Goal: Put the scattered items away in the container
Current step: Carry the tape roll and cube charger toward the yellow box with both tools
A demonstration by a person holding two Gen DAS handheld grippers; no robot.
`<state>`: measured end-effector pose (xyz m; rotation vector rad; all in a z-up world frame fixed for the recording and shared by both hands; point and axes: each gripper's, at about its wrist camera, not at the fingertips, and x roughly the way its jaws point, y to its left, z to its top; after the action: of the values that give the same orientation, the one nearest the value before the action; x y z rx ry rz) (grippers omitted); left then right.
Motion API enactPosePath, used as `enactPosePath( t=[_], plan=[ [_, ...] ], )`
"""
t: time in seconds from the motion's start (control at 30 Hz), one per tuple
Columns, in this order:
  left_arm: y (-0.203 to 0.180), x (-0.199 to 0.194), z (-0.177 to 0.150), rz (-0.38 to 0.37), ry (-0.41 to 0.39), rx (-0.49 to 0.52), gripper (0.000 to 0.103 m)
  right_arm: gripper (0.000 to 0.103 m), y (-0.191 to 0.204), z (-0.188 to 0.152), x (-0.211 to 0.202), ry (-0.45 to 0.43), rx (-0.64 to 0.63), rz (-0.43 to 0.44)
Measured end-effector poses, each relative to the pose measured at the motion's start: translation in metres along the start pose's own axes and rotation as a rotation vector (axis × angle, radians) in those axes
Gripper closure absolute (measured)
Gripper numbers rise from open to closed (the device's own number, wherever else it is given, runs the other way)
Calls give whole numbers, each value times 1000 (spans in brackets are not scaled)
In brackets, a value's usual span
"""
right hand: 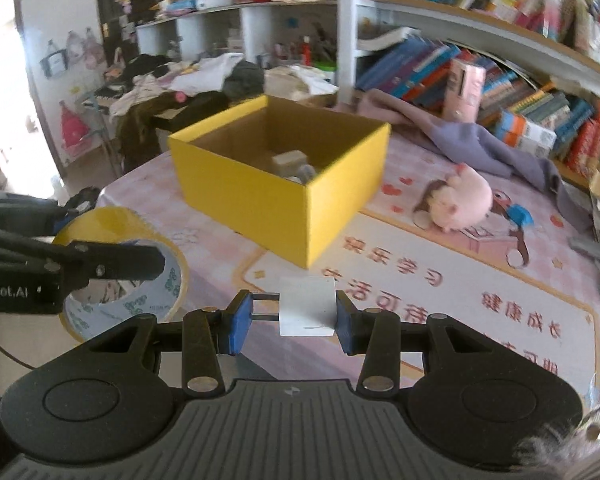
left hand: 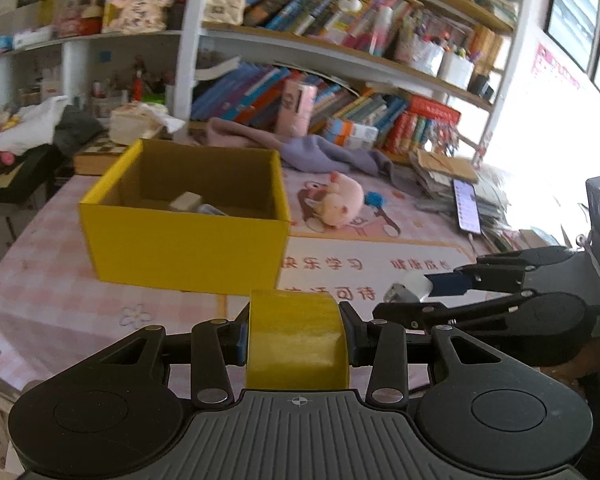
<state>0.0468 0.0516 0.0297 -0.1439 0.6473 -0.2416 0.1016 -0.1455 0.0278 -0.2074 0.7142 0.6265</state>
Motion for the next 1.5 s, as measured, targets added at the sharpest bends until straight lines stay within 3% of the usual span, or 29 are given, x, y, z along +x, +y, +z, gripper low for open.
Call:
enactPosePath(
  t=[0.2,0.43,0.57,0.73,0.93,1.13,1.3,1.5],
  plan=[
    [17,-5,10,24,-57,-19,63,63,10,18,6,-31,-35,11],
    [37,6,55,73,-149,9,63,63,5,63,33,-116,-55,54],
    [49,30,88,85,-168,53,63,63,-1,97,53,-176,-88,70],
    [64,74,120,92,-170,70,63,63,-19,132,95,-188,-109,58],
    [91,150,138,128,-62,89,63,63,-37,161,166,-125,-192,36],
    [116,211,136,165,90,113,63,63,-46,178,243,13,-383,28],
    [133,237,133,161,186,74,63,62,-52,183,283,121,-469,43],
    [132,242,135,169,213,97,63,62,-52,181,307,199,-512,71]
  ],
)
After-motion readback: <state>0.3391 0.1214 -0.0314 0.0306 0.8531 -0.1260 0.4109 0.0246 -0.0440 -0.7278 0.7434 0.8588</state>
